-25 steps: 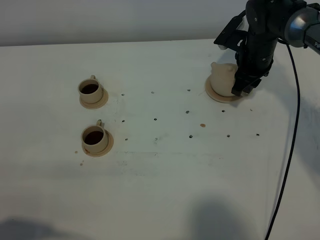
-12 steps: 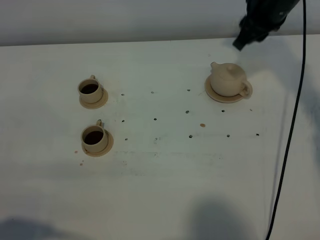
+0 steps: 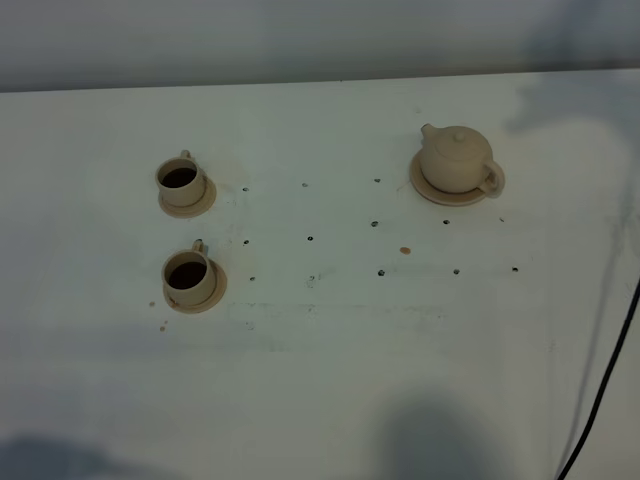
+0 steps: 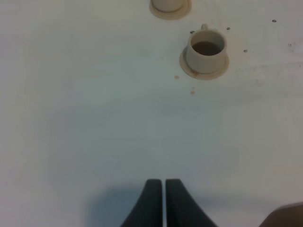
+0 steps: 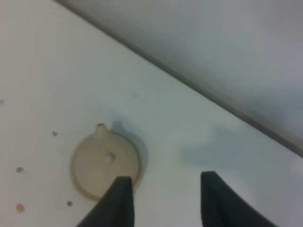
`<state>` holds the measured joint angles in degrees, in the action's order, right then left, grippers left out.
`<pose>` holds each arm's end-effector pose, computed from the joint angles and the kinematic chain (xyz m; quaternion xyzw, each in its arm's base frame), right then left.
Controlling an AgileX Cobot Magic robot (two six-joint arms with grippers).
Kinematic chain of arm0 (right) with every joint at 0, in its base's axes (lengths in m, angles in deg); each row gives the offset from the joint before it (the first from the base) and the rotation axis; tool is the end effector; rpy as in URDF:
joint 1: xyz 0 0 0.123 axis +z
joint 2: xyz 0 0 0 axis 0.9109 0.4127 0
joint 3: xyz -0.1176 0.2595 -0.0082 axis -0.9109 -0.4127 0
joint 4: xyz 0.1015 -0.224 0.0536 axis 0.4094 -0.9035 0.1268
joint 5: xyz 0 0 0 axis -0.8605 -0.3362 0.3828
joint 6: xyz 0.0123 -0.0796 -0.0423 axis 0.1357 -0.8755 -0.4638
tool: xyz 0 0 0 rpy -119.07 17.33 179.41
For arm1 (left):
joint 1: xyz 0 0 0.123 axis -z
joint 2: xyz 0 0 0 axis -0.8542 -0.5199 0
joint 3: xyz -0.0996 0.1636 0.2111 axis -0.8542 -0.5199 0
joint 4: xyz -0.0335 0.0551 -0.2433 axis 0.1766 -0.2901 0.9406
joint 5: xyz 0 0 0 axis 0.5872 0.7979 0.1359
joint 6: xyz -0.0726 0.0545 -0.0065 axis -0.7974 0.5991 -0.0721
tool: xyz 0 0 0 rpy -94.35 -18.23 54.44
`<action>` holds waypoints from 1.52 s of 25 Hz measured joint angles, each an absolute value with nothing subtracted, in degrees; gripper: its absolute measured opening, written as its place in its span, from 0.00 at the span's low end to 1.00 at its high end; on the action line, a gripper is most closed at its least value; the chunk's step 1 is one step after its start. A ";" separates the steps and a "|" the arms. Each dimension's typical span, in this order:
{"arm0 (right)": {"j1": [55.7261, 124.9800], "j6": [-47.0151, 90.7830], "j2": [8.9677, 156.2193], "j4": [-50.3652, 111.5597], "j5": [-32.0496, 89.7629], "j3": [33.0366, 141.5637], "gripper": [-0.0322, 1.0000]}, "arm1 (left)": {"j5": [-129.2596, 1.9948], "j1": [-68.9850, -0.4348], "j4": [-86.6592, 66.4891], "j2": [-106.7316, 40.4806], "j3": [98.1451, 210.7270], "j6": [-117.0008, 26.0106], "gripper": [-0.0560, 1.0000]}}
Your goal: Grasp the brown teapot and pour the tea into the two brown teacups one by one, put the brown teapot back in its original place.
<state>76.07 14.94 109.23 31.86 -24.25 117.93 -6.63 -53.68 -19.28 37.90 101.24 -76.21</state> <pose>0.3749 0.0821 0.4200 -0.3107 0.8715 0.0159 0.3791 0.0040 -0.0064 0.2662 0.0635 0.8700 -0.0446 0.4869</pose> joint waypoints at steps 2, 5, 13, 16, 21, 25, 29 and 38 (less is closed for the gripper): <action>75.52 15.16 106.82 31.92 -24.30 117.93 0.36 | -6.63 -53.68 -19.28 37.90 101.24 -76.21 0.04; 75.17 15.62 103.01 31.76 -24.39 117.93 0.36 | -6.63 -53.68 -19.28 37.90 101.24 -76.21 0.04; 75.05 18.58 95.59 28.61 -27.90 116.41 0.36 | -6.63 -53.68 -19.28 37.90 101.24 -76.21 0.04; 74.53 19.78 90.51 26.28 -23.77 110.40 0.36 | -6.63 -53.68 -19.28 37.90 101.24 -76.21 0.04; 70.93 21.77 79.20 24.81 -13.02 95.43 0.35 | -6.63 -53.68 -19.28 37.90 101.24 -76.21 0.04; 66.96 22.75 69.63 24.86 -8.46 83.14 0.33 | -6.63 -53.68 -19.28 37.90 101.24 -76.21 0.04; 64.21 24.54 60.15 26.42 -8.19 74.44 0.32 | -6.63 -53.68 -19.28 37.90 101.24 -76.21 0.04; 63.76 30.74 41.25 28.08 -17.02 60.48 0.32 | -6.63 -53.68 -19.28 37.90 101.24 -76.26 0.04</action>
<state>63.76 30.74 41.25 28.08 -17.02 60.48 -6.63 -53.68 -19.28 37.90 101.24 -76.26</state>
